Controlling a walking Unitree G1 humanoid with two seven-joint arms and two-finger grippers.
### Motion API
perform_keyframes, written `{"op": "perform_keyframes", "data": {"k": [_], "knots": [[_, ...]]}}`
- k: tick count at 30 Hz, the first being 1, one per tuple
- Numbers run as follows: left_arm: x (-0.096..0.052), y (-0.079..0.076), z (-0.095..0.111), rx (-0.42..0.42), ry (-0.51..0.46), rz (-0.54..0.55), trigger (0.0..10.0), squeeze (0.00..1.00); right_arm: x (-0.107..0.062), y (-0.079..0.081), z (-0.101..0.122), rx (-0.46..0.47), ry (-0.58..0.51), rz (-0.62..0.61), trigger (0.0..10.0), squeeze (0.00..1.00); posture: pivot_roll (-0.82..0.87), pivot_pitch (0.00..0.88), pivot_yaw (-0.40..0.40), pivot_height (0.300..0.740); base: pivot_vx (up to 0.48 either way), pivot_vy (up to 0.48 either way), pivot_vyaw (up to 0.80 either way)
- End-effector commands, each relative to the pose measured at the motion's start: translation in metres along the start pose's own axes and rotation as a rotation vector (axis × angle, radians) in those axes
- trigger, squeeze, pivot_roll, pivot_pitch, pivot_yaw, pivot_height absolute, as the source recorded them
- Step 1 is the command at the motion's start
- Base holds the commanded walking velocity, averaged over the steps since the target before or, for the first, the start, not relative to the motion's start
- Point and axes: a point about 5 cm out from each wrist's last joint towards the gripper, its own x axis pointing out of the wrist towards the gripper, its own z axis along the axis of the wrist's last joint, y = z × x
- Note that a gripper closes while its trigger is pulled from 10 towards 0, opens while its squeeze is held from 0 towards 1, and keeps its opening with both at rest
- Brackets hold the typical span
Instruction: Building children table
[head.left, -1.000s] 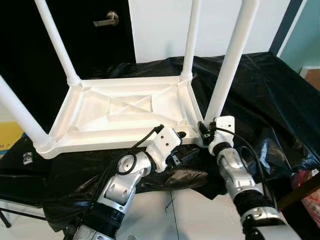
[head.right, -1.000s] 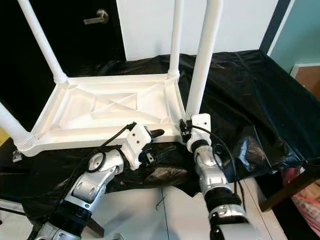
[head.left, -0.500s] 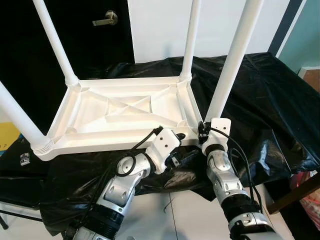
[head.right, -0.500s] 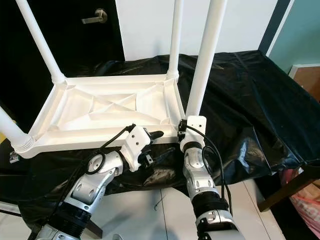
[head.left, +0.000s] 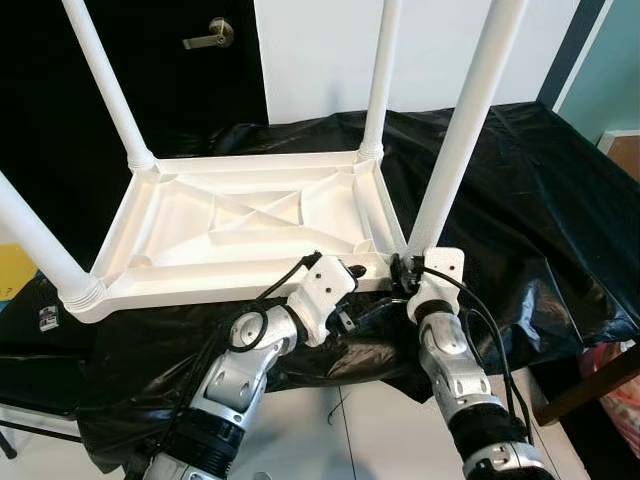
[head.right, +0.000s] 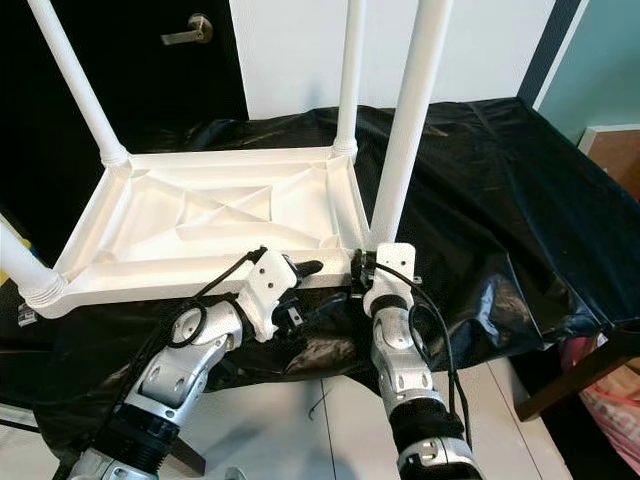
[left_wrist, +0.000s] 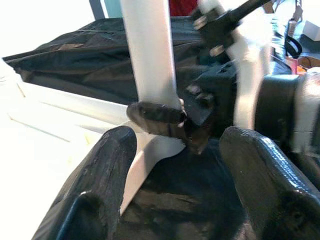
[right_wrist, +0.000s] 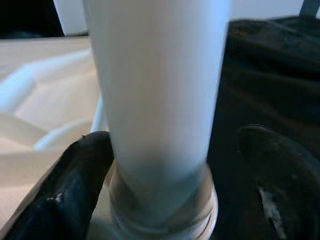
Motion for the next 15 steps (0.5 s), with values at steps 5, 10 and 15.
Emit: {"op": "perform_keyframes", "data": {"k": [5, 10, 15], "knots": [[-0.001, 0.001, -0.003, -0.013, 0.009, 0.033, 10.0, 0.00, -0.005, -0.014, 0.005, 0.011, -0.054, 0.136, 10.0, 1.00, -0.03, 0.000, -0.002, 0.740, 0.000, 0.000, 0.00], [-0.003, 0.002, -0.005, -0.015, 0.020, 0.041, 10.0, 0.00, -0.006, -0.023, 0.008, -0.023, -0.072, 0.269, 10.0, 0.00, -0.03, 0.000, -0.001, 0.740, 0.000, 0.000, 0.00], [-0.003, 0.002, -0.006, 0.003, 0.032, 0.022, 10.0, 0.00, -0.001, -0.034, 0.013, -0.083, -0.072, 0.405, 10.0, 0.00, -0.03, 0.000, 0.007, 0.740, 0.000, 0.000, 0.00]]}}
